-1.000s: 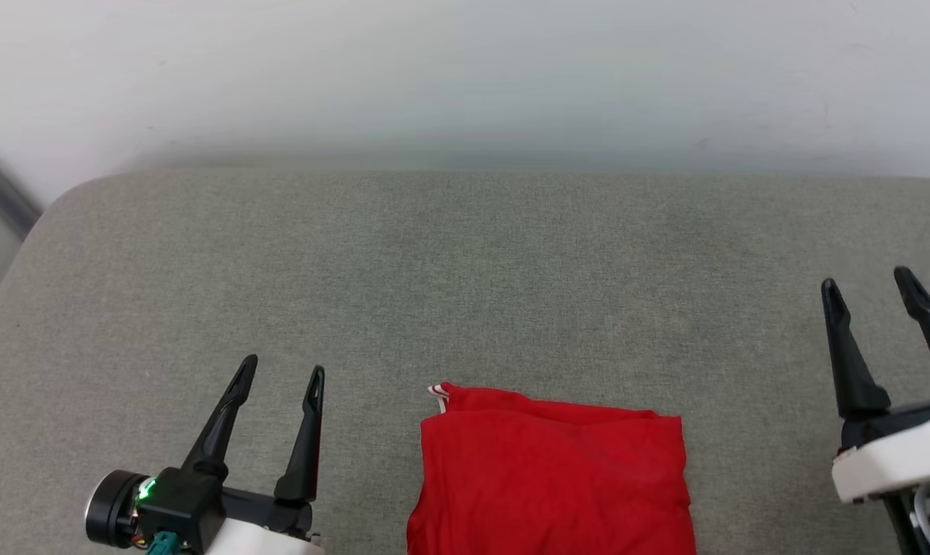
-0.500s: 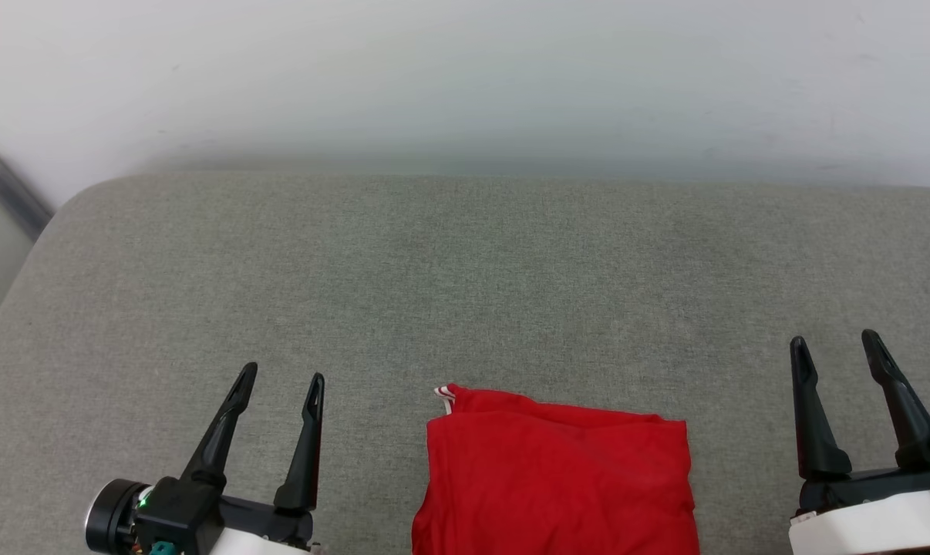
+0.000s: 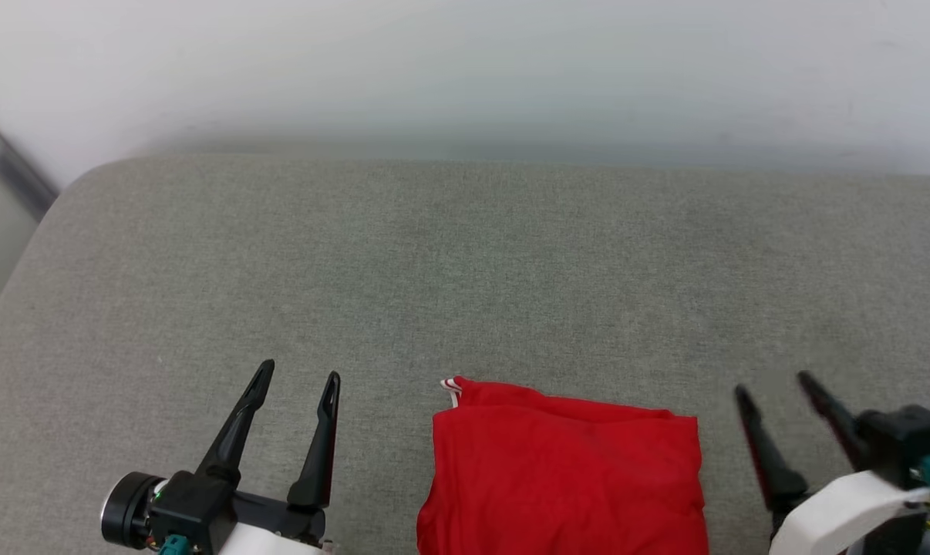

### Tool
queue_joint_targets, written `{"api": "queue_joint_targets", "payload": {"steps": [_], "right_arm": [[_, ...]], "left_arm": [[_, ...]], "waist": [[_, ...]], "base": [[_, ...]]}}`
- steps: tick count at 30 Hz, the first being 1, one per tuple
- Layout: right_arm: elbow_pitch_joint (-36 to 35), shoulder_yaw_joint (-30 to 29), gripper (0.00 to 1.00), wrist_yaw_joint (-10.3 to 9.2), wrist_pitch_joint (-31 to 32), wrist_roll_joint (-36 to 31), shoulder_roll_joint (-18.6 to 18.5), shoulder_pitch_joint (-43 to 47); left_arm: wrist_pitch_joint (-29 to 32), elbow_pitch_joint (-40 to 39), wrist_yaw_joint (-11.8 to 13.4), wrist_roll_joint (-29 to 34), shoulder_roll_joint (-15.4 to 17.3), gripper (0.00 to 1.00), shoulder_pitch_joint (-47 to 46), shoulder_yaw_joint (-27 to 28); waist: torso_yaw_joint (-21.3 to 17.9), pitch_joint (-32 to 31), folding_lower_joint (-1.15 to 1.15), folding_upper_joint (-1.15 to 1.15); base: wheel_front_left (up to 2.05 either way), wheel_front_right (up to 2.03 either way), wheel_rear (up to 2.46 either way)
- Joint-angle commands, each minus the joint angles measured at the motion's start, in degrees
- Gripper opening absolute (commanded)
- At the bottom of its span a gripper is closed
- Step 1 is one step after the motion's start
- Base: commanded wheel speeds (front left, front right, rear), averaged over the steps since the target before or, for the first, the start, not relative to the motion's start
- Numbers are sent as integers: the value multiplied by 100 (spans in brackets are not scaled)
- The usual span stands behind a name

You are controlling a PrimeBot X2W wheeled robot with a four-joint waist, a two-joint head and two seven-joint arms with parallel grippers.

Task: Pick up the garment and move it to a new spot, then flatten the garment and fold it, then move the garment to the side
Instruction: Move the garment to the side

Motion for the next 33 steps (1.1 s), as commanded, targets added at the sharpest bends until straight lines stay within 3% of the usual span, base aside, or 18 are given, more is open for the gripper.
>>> {"api": "queue_joint_targets", "payload": {"steps": [1, 6, 9, 12, 20, 28, 29, 30, 33], "right_arm": [[-24, 107, 100, -1, 308, 129, -141, 5], [-171, 264, 100, 0, 2335, 759, -432, -44], [-255, 87, 100, -2, 3504, 1036, -350, 12], [-330, -87, 100, -1, 4239, 1071, -268, -76], [98, -34, 100, -1, 4980, 1159, -20, -333], [985, 266, 100, 0, 4860, 1141, 70, -449], [1095, 302, 43, 0, 4809, 1131, 81, -470], [1186, 343, 0, 0, 4747, 1133, 88, -494], [1314, 526, 0, 0, 4545, 1098, -38, -609]], "left_arm": [[-12, 5, -7, -8, 22, 100, -96, 7], [-12, 85, -7, -43, 72, 100, -211, -50], [-12, 110, -7, -50, 48, 100, -287, -121], [-12, 131, -7, -65, 13, 100, -393, -175], [-12, 222, -7, -92, 15, 100, -572, -228], [-12, 294, -7, -68, -4, 100, -664, -333], [-12, 310, -8, -68, 0, 100, -660, -341], [-12, 341, -8, -94, 14, 100, -649, -379], [-12, 402, -8, -114, 53, 100, -608, -430]], "waist": [[24, 45, 0, 0], [90, 236, 0, 0], [192, 355, 0, 0], [323, 492, 0, 0], [618, 751, 0, 0], [792, 840, 0, 0], [800, 839, 0, 0], [802, 826, 0, 0], [756, 753, 0, 0]], "base": [[0, 0, 0], [0, 0, 0], [0, 0, 0], [0, 0, 0], [0, 0, 0], [0, 0, 0], [0, 0, 0], [0, 0, 0], [0, 0, 0]]}}
